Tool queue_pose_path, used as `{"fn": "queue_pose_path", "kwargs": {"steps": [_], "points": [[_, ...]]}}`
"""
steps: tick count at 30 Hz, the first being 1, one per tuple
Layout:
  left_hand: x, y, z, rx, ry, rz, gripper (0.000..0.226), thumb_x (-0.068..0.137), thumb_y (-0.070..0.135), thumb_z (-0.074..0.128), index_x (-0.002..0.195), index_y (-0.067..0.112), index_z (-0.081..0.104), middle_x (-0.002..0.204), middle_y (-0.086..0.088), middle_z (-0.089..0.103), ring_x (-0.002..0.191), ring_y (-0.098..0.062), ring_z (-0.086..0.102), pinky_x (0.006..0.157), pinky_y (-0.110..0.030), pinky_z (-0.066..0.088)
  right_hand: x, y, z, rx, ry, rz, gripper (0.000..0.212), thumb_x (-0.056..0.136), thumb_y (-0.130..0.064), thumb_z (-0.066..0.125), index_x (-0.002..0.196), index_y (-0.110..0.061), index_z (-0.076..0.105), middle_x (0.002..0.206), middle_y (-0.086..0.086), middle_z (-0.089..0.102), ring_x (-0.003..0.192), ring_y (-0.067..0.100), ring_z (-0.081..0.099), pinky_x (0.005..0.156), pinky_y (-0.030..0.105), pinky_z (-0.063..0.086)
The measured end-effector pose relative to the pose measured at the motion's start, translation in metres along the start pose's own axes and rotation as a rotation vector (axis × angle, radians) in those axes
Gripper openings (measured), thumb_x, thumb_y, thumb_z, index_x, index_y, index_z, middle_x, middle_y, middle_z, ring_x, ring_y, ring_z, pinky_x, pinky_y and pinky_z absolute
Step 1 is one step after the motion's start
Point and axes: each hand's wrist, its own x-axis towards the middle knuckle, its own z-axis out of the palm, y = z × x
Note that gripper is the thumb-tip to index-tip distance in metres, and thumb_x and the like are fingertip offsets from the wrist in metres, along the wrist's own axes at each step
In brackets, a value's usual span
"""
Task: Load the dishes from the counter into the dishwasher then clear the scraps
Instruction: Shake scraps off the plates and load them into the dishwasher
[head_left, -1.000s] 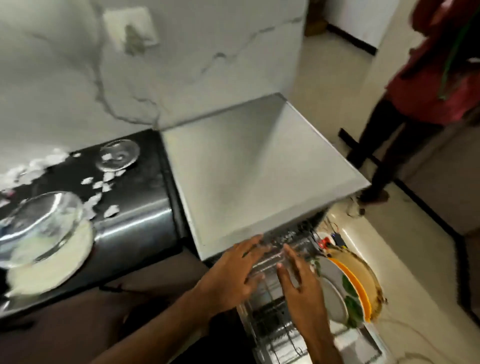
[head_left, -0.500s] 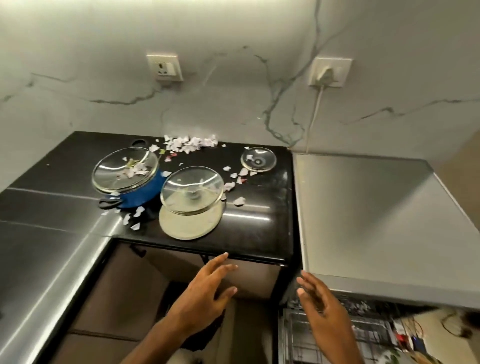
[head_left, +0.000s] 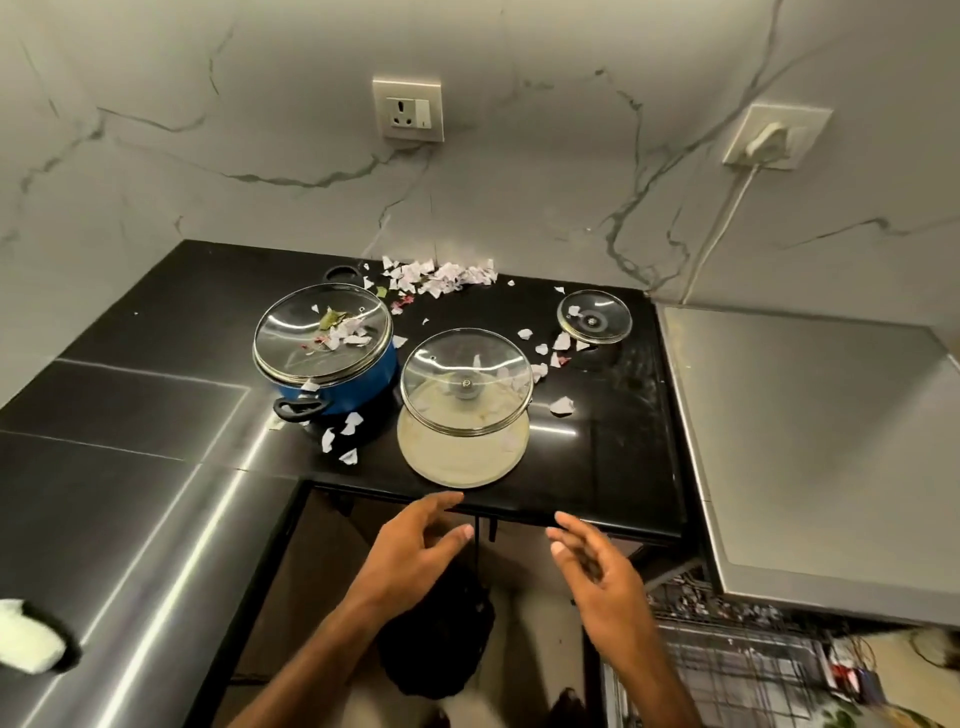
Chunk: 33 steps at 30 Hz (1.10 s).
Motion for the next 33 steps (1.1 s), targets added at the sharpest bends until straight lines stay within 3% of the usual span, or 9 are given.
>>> {"fn": "queue_pose_path", "kwargs": {"steps": [2, 5, 8, 11, 15, 22, 26, 30, 33], "points": [[0.016, -0.002, -0.007, -0.043, 0.012, -0.055, 0.044, 0.090, 0.039, 0.074, 0.132, 0.036, 0.062, 0.122, 0.018, 0.066, 0.106, 0.015, 0.059, 0.084, -0.001, 0.044, 0.013, -0.011, 0.009, 0.015, -0.004, 0.002, 0.032, 0.100, -0.020, 0.068, 0.130, -0.033, 0.065, 0.115, -0.017, 0.076, 0.110, -0.005, 0.068, 0.092, 0.007, 0.049], [0.045, -0.006, -0.010, -0.066, 0.038, -0.137, 0.049, 0.090, 0.040, 0.074, 0.136, 0.031, 0.059, 0.128, 0.014, 0.064, 0.107, 0.007, 0.061, 0.088, -0.007, 0.044, 0.042, -0.022, 0.018, 0.080, -0.026, 0.052, 0.032, 0.100, -0.025, 0.069, 0.132, -0.028, 0.066, 0.112, -0.010, 0.078, 0.107, 0.005, 0.072, 0.098, 0.024, 0.056], [0.078, -0.018, -0.009, -0.008, 0.148, -0.270, 0.063, 0.088, 0.045, 0.075, 0.142, 0.023, 0.052, 0.138, -0.001, 0.057, 0.122, -0.012, 0.058, 0.103, -0.028, 0.048, 0.086, -0.026, 0.027, 0.118, -0.058, 0.173, 0.041, 0.098, -0.033, 0.070, 0.137, -0.019, 0.063, 0.109, -0.002, 0.079, 0.099, 0.012, 0.076, 0.094, 0.034, 0.061], [0.108, -0.033, -0.010, 0.066, 0.224, -0.395, 0.076, 0.085, 0.044, 0.076, 0.147, 0.013, 0.047, 0.147, -0.013, 0.048, 0.129, -0.027, 0.054, 0.110, -0.044, 0.046, 0.134, -0.031, 0.040, 0.168, -0.090, 0.270, 0.048, 0.097, -0.043, 0.070, 0.133, -0.011, 0.063, 0.108, 0.002, 0.078, 0.093, 0.013, 0.078, 0.082, 0.027, 0.062], [0.133, -0.035, -0.014, 0.109, 0.306, -0.533, 0.072, 0.086, 0.042, 0.076, 0.143, 0.007, 0.049, 0.136, -0.014, 0.056, 0.118, -0.028, 0.060, 0.103, -0.042, 0.049, 0.182, -0.041, 0.059, 0.324, -0.137, 0.378, 0.044, 0.098, -0.041, 0.071, 0.125, -0.006, 0.066, 0.110, 0.012, 0.077, 0.093, 0.023, 0.079, 0.080, 0.031, 0.062], [0.160, -0.026, -0.020, 0.111, 0.342, -0.706, 0.057, 0.083, 0.030, 0.080, 0.128, 0.012, 0.052, 0.125, -0.014, 0.064, 0.112, -0.031, 0.063, 0.095, -0.039, 0.051, 0.241, -0.054, 0.065, 0.449, -0.117, 0.434, 0.021, 0.099, -0.008, 0.064, 0.115, 0.005, 0.068, 0.097, 0.017, 0.079, 0.083, 0.023, 0.072, 0.068, 0.030, 0.062], [0.171, -0.034, -0.024, 0.072, 0.337, -0.782, 0.049, 0.078, 0.031, 0.079, 0.119, 0.017, 0.057, 0.111, -0.009, 0.068, 0.092, -0.024, 0.070, 0.087, -0.039, 0.059, 0.263, -0.062, 0.053, 0.428, -0.096, 0.416, 0.014, 0.099, -0.010, 0.063, 0.109, -0.001, 0.068, 0.094, 0.019, 0.079, 0.080, 0.022, 0.075, 0.068, 0.031, 0.061], [0.176, -0.019, -0.022, 0.018, 0.348, -0.786, 0.021, 0.080, 0.029, 0.072, 0.095, 0.016, 0.068, 0.083, -0.004, 0.073, 0.072, -0.016, 0.070, 0.068, -0.030, 0.058, 0.284, -0.065, 0.045, 0.445, -0.139, 0.389, 0.017, 0.097, -0.012, 0.067, 0.112, -0.002, 0.068, 0.097, 0.018, 0.080, 0.085, 0.022, 0.076, 0.073, 0.032, 0.060], [0.175, -0.018, -0.017, -0.082, 0.388, -0.787, 0.020, 0.082, 0.032, 0.070, 0.087, 0.012, 0.067, 0.080, -0.007, 0.073, 0.068, -0.019, 0.068, 0.070, -0.035, 0.061, 0.299, -0.072, 0.041, 0.490, -0.158, 0.352, 0.014, 0.093, -0.009, 0.069, 0.106, -0.005, 0.071, 0.100, 0.018, 0.079, 0.092, 0.026, 0.075, 0.077, 0.034, 0.059]]}}
